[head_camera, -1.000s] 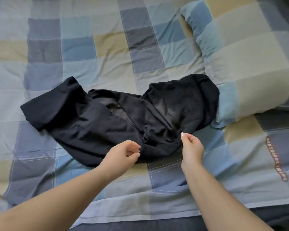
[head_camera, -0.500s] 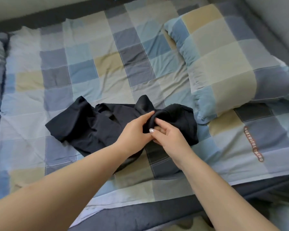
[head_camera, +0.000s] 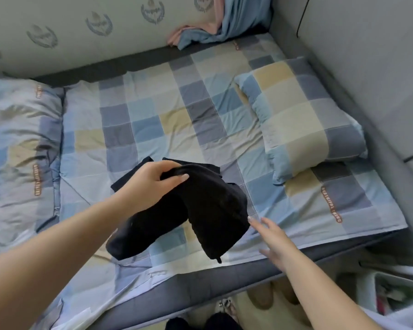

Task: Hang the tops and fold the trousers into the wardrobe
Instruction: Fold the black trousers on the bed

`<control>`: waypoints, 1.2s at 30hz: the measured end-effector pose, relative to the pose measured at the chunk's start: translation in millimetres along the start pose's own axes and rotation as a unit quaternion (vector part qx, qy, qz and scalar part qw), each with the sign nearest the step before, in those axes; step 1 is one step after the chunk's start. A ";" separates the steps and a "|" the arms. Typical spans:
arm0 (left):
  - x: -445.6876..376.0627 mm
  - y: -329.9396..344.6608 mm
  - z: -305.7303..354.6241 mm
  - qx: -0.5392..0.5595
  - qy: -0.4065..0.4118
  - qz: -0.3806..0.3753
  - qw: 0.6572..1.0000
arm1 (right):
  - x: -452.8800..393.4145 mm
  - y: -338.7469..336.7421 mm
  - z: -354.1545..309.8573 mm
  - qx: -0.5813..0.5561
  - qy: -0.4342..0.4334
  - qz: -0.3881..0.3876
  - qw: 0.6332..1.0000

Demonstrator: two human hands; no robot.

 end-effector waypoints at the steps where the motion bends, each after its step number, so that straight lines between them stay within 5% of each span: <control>1: 9.1 -14.9 3.9 0.002 -0.002 0.008 1.000 | 13.5 20.7 6.5 -0.093 0.032 -0.066 0.993; 5: 44.7 -69.2 13.7 0.009 -0.009 0.026 1.000 | 72.5 84.8 -25.8 -0.328 0.019 -0.184 0.926; 11: 103.2 -145.6 14.6 0.086 -0.012 0.124 0.988 | 191.5 177.9 -109.2 -0.308 -0.088 -0.311 0.895; 16: 159.0 -173.4 0.4 0.143 -0.006 0.157 0.977 | 288.9 232.9 -177.5 -0.287 -0.240 -0.327 0.868; 22: 255.2 -199.9 5.8 0.284 0.048 0.214 0.933 | 335.3 304.4 -182.7 -0.269 -0.244 -0.295 0.884; 28: 296.8 -204.5 -30.0 0.169 0.016 0.274 0.947 | 369.4 340.2 -195.0 -0.305 -0.278 -0.299 0.860; 36: 278.0 -248.7 -56.9 0.082 -0.012 0.386 0.919 | 404.9 328.9 -224.8 -0.344 -0.339 -0.302 0.822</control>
Point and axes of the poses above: each hand's wrist, its own x-axis away from the middle knuckle, its own y-axis out of the palm, z = x × y, the point moved 9 cm from there along -x, towards the middle knuckle, and after that the axes turned 2 degrees about x, right-handed, at the moved point
